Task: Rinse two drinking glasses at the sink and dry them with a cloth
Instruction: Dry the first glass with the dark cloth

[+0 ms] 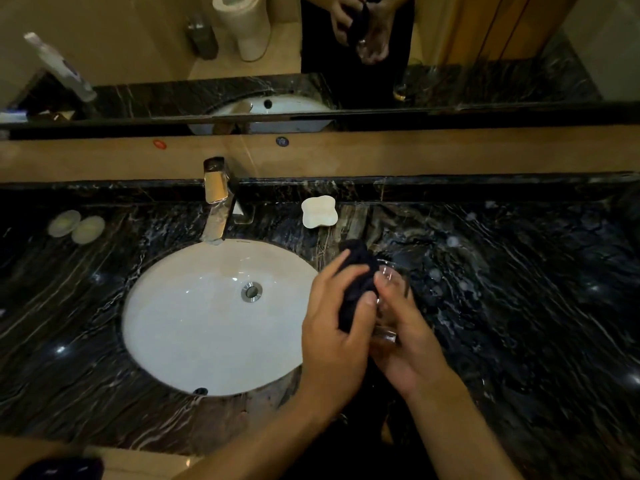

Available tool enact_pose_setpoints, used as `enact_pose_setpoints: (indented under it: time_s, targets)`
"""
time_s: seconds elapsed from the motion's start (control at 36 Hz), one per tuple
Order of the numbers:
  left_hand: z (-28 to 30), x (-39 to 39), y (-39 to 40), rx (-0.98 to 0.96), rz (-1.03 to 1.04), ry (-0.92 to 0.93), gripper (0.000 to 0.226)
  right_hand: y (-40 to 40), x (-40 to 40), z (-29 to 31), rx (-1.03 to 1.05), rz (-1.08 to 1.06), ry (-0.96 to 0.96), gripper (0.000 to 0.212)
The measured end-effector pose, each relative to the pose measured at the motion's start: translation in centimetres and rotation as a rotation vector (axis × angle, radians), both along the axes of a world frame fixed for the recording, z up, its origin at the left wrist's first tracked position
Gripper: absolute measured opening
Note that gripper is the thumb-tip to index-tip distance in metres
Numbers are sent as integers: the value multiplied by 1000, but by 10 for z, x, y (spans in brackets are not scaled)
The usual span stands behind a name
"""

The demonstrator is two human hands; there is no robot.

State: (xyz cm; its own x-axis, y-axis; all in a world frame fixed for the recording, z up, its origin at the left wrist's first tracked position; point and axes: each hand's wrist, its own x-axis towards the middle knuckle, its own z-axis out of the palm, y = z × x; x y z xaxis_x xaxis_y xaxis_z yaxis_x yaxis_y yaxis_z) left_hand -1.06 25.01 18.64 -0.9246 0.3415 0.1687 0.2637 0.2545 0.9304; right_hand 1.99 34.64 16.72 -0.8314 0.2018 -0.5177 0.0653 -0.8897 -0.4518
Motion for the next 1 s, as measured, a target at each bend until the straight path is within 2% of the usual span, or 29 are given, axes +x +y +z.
enact_pose_setpoints:
  time_s: [0.03,0.06,0.11,0.14,0.25,0.33,0.47,0.58,0.67,0.69,0.81,0.86,0.92,0.97,1.0]
  targets:
    - [-2,4,-2,-10,-14,10,30,1,1,0,-23,-11,-15,104]
    - [-4,8,-4,-16,-27,10,30,2,2,0,-51,1,-22,93]
    - [-8,15,-11,-29,-50,-6,29,8,4,0,-105,41,-24,56]
    - [-11,18,-15,-35,-68,-13,29,10,4,0,-116,42,-30,50]
    - [-19,24,-25,-40,-129,32,36,16,4,1,-131,41,-21,72]
    - [-10,18,-19,1,-66,-45,43,17,5,0,-113,168,82,88]
    - [7,-12,-2,79,88,-161,39,24,8,1,36,345,202,85]
    - [6,-25,3,94,105,-295,34,28,3,2,16,290,194,78]
    - [4,-19,4,58,97,-201,32,23,0,4,65,194,101,59]
    - [3,-14,3,31,80,-149,33,20,0,5,89,170,62,59]
    - [-3,8,-3,-39,-12,-10,40,6,1,-2,244,67,-13,81]
    - [-9,17,-9,-46,-35,34,41,1,2,-7,257,-10,-67,88]
    - [-13,23,-15,-45,-48,67,39,0,2,-5,158,-33,-103,81]
    - [-18,28,-19,-28,-63,91,37,4,1,-1,108,-22,-136,51]
    - [-19,29,-20,-19,-60,97,37,6,2,2,91,-6,-124,43]
